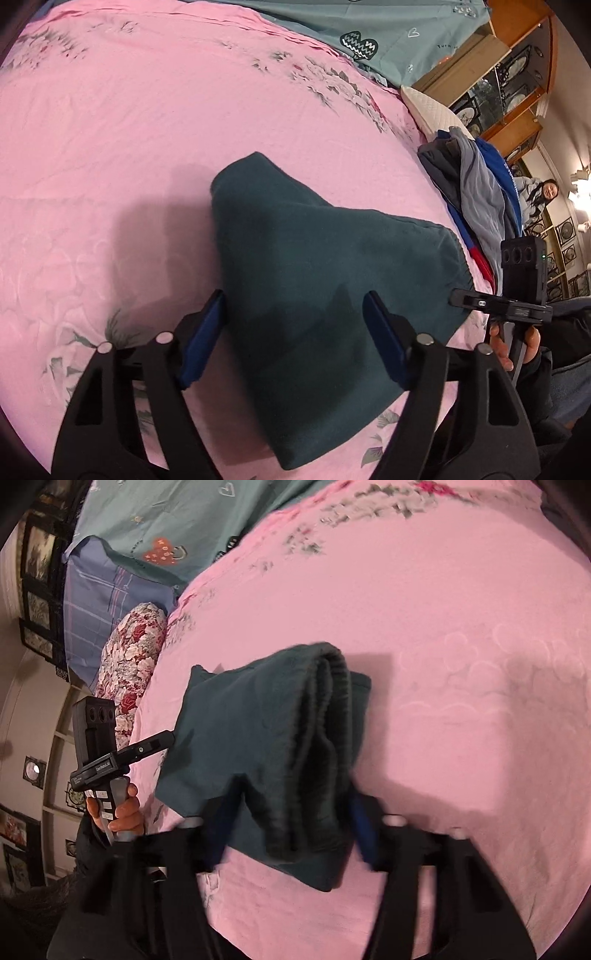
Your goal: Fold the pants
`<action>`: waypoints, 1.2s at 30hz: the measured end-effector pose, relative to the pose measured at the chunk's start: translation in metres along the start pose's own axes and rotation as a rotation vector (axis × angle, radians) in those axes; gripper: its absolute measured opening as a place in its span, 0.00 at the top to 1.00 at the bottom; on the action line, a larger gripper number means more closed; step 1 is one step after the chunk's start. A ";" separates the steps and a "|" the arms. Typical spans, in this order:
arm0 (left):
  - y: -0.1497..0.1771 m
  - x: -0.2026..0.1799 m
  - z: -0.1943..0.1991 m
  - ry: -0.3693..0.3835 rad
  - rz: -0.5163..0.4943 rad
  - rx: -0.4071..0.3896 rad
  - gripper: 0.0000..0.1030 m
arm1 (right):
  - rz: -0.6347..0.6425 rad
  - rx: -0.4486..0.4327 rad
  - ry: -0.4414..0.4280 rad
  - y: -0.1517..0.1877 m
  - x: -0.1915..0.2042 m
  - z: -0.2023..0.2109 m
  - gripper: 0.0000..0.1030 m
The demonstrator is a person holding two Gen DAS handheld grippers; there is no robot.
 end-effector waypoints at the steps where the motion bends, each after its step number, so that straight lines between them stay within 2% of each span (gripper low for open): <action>1: 0.000 -0.001 -0.001 0.002 0.009 0.006 0.49 | -0.018 0.000 -0.007 0.001 -0.003 0.000 0.70; 2: 0.000 -0.001 -0.002 -0.008 0.018 0.005 0.55 | -0.014 -0.005 -0.008 0.001 -0.003 0.000 0.73; 3: 0.001 -0.001 -0.003 0.002 0.025 0.013 0.83 | -0.002 -0.007 -0.002 0.001 -0.001 0.002 0.74; 4: 0.002 -0.001 -0.003 0.029 0.046 0.025 0.88 | 0.008 -0.021 -0.004 0.000 0.002 0.004 0.74; 11: 0.000 -0.009 0.008 0.069 0.064 0.004 0.92 | 0.020 -0.082 -0.053 -0.013 0.027 0.028 0.75; 16: -0.005 -0.011 0.019 0.059 0.063 -0.010 0.92 | 0.066 -0.104 -0.069 -0.035 0.054 0.041 0.76; 19: -0.006 -0.005 0.022 0.055 0.090 -0.007 0.93 | 0.089 -0.086 -0.052 -0.044 0.064 0.038 0.76; 21: -0.004 0.002 0.019 0.036 0.096 0.013 0.93 | 0.106 -0.050 -0.004 -0.044 0.060 0.030 0.76; 23: 0.000 0.010 0.011 0.012 0.095 0.044 0.91 | 0.086 0.001 0.059 -0.038 0.043 0.021 0.75; 24: 0.000 0.014 0.007 0.001 0.095 0.048 0.85 | 0.077 0.021 0.080 -0.034 0.033 0.016 0.72; 25: 0.000 0.018 0.005 -0.022 0.091 0.042 0.72 | 0.075 0.038 0.091 -0.030 0.026 0.011 0.70; 26: -0.001 0.021 0.004 -0.026 0.080 0.029 0.71 | 0.067 0.048 0.093 -0.027 0.021 0.007 0.66; 27: 0.000 0.019 0.004 -0.026 0.064 0.024 0.67 | 0.063 0.054 0.090 -0.025 0.016 0.004 0.62; 30: 0.001 0.003 0.000 -0.020 0.014 0.010 0.40 | 0.057 0.075 0.077 -0.017 0.008 -0.009 0.56; 31: 0.002 -0.001 -0.002 -0.046 -0.009 0.002 0.42 | 0.054 0.077 0.077 -0.014 0.005 -0.014 0.56; 32: 0.003 -0.006 -0.007 -0.083 -0.047 -0.011 0.43 | 0.058 0.059 0.071 -0.014 0.004 -0.015 0.62; 33: 0.004 -0.009 -0.009 -0.089 -0.058 -0.010 0.75 | 0.064 0.060 0.064 -0.013 0.004 -0.016 0.74; 34: 0.006 -0.013 -0.012 -0.055 -0.050 0.016 0.82 | 0.063 0.049 0.056 -0.012 0.005 -0.015 0.75; 36: 0.003 -0.013 -0.005 -0.041 -0.029 0.010 0.85 | 0.087 0.012 0.046 -0.014 0.013 -0.007 0.77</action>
Point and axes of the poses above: each gripper's, at about its wrist camera, not at the fingertips, and z roughly against the way its jaws point, x to its left, y to its underside, the point moved 10 cm from there along -z, roughly the way its jaws point, and after that the axes turned 10 degrees about z, right-handed, at the moved point
